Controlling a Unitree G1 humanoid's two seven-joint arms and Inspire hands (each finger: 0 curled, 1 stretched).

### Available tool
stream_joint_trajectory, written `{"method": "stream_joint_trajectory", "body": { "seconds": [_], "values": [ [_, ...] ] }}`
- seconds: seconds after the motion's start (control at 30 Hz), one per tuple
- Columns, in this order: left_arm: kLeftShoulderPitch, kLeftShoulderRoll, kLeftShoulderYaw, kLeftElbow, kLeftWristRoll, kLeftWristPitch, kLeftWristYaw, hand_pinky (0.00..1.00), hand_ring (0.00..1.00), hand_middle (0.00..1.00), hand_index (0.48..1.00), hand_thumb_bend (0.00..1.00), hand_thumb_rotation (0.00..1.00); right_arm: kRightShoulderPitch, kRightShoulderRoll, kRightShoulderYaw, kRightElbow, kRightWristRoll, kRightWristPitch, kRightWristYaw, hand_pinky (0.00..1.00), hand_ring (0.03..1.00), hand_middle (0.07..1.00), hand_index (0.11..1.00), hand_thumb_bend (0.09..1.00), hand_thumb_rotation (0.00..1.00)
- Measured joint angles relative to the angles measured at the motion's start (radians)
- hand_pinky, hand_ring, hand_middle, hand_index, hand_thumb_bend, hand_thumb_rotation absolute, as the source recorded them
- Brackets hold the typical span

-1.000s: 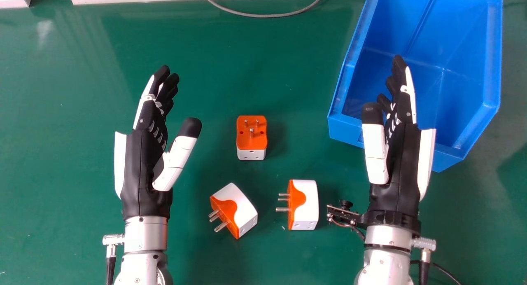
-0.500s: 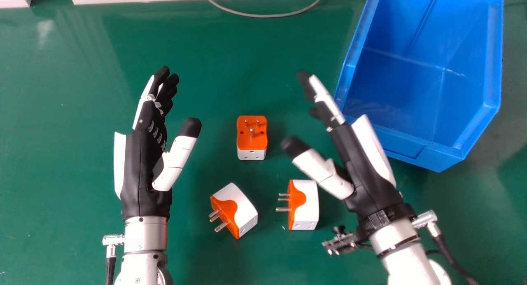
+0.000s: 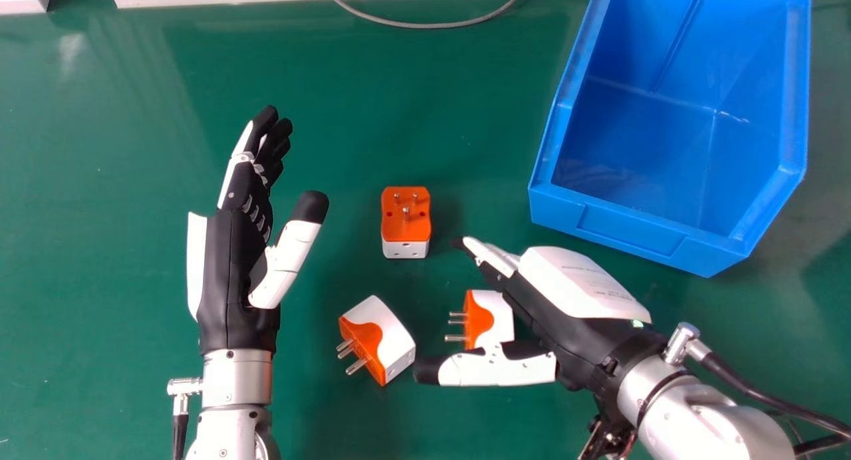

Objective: Pick all objects and put in blue box

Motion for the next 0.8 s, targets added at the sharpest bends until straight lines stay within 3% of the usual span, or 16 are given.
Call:
{"method": "stream_joint_trajectory", "body": {
  "seconds": [0.03, 0.13, 0.4, 0.5, 0.8],
  "values": [
    [0.000, 0.000, 0.000, 0.000, 0.000, 0.000, -0.002, 0.94, 0.91, 0.90, 0.896, 0.94, 0.71, -0.001, 0.005, 0.008, -0.007, -0.020, 0.018, 0.008, 0.93, 0.959, 0.975, 0.967, 0.725, 0.62],
    [0.000, 0.000, 0.000, 0.000, -0.002, 0.000, -0.002, 0.94, 0.91, 0.90, 0.899, 0.94, 0.71, -0.005, 0.021, 0.028, -0.021, -0.066, 0.066, 0.048, 0.95, 0.970, 0.987, 0.973, 0.784, 0.46],
    [0.000, 0.000, 0.000, 0.000, -0.002, 0.002, -0.002, 0.93, 0.91, 0.90, 0.904, 0.95, 0.71, -0.020, 0.043, 0.040, -0.024, -0.102, 0.118, 0.090, 0.99, 0.991, 0.997, 0.979, 0.878, 0.27],
    [-0.001, 0.000, -0.001, 0.000, -0.005, 0.008, -0.007, 0.94, 0.91, 0.90, 0.910, 0.95, 0.71, -0.028, 0.043, 0.042, -0.023, -0.124, 0.125, 0.091, 1.00, 0.997, 0.999, 0.979, 0.908, 0.22],
    [-0.003, 0.000, 0.000, 0.000, -0.003, 0.008, -0.006, 0.94, 0.91, 0.90, 0.907, 0.96, 0.71, -0.043, 0.079, 0.081, 0.003, -0.240, 0.178, 0.100, 0.99, 0.995, 0.997, 0.969, 0.941, 0.17]
  ]
}}
